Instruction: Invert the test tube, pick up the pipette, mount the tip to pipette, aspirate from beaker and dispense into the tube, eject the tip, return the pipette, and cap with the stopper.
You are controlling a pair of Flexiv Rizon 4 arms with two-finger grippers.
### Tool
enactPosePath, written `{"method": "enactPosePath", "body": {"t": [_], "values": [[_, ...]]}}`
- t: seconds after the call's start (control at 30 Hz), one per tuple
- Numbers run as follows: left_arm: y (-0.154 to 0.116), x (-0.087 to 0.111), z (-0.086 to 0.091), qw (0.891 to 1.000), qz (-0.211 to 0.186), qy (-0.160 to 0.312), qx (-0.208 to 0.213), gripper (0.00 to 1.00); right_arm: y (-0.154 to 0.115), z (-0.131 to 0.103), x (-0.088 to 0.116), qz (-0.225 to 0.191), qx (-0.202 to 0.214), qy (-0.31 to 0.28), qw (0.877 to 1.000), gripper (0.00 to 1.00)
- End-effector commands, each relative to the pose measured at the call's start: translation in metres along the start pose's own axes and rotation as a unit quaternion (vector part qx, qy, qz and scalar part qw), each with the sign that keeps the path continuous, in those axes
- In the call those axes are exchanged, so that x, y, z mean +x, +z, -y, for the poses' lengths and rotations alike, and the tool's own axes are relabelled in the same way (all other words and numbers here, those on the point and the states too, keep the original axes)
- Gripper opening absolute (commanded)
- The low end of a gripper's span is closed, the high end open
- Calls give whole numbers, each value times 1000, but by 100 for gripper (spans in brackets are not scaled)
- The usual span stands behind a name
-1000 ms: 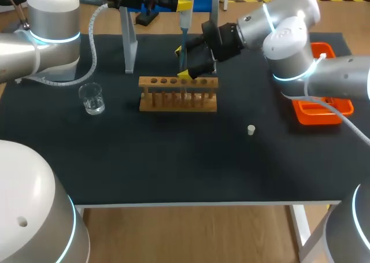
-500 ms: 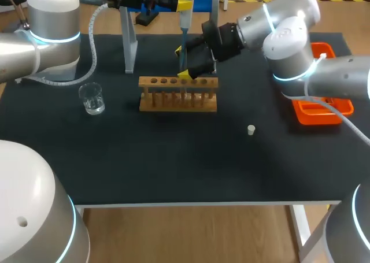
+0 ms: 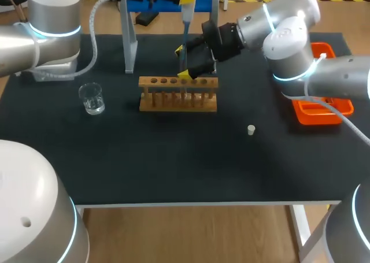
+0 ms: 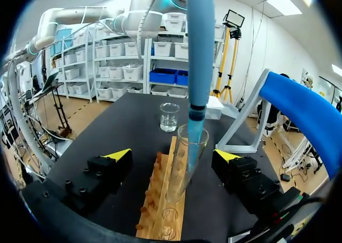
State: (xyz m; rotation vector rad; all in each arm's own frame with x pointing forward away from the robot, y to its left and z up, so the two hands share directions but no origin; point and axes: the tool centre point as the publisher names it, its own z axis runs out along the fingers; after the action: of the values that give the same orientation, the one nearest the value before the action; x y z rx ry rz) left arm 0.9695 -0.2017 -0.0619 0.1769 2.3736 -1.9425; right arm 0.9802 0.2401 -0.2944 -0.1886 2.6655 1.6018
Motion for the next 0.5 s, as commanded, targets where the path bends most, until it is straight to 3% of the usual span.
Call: {"method": "enactPosePath", "body": {"t": [0.03, 0.5], "values": [[0, 2, 5, 1000, 4, 1, -4, 0, -1, -1, 1, 0, 1, 0, 1000, 100], [2, 4, 19, 1000, 4, 12, -7, 0, -1, -1, 1, 0, 1, 0, 1000, 100]]}}
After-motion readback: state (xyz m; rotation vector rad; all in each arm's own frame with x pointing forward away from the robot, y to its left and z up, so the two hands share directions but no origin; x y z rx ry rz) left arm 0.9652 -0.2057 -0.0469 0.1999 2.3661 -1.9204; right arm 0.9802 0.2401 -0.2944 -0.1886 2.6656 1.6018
